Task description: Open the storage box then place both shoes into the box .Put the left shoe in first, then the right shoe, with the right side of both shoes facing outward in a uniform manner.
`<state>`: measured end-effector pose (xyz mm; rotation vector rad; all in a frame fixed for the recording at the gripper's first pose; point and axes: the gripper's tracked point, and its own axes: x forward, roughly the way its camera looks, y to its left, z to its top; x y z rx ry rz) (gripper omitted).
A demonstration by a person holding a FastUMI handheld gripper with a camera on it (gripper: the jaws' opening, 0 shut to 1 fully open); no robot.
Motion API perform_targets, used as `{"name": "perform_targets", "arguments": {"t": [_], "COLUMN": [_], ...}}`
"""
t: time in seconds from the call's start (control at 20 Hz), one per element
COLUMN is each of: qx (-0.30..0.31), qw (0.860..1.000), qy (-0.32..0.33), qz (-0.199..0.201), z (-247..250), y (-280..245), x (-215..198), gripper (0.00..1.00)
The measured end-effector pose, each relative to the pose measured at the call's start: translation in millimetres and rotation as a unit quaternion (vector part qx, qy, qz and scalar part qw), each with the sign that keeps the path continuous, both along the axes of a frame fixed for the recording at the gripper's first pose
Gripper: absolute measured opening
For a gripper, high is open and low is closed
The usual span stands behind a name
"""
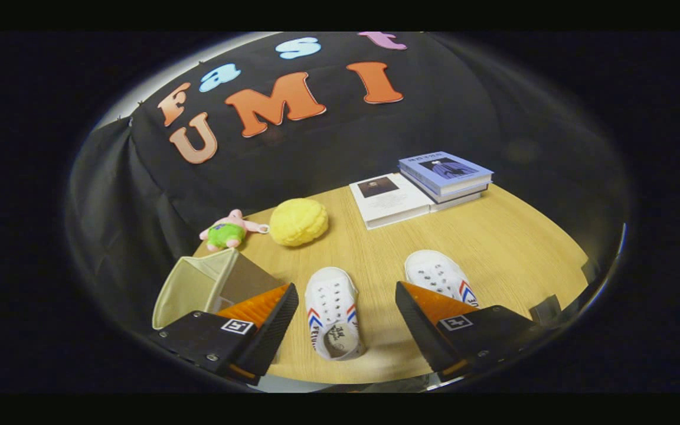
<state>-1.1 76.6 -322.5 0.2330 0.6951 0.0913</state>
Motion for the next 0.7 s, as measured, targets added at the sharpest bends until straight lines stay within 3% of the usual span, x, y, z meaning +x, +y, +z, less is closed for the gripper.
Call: {"name": "perform_targets", "arguments": {"t": [0.3,0.7], "qx": [-0.014,-0.011], "qw": [0.998,0.991], "qy": [0.049,0.111], "qz": [0.023,0.076], "z": [-60.1,-109.7], "y": [6.5,36.0], "x": [-14.5,-21.4], "gripper": [0.95,0.73]}}
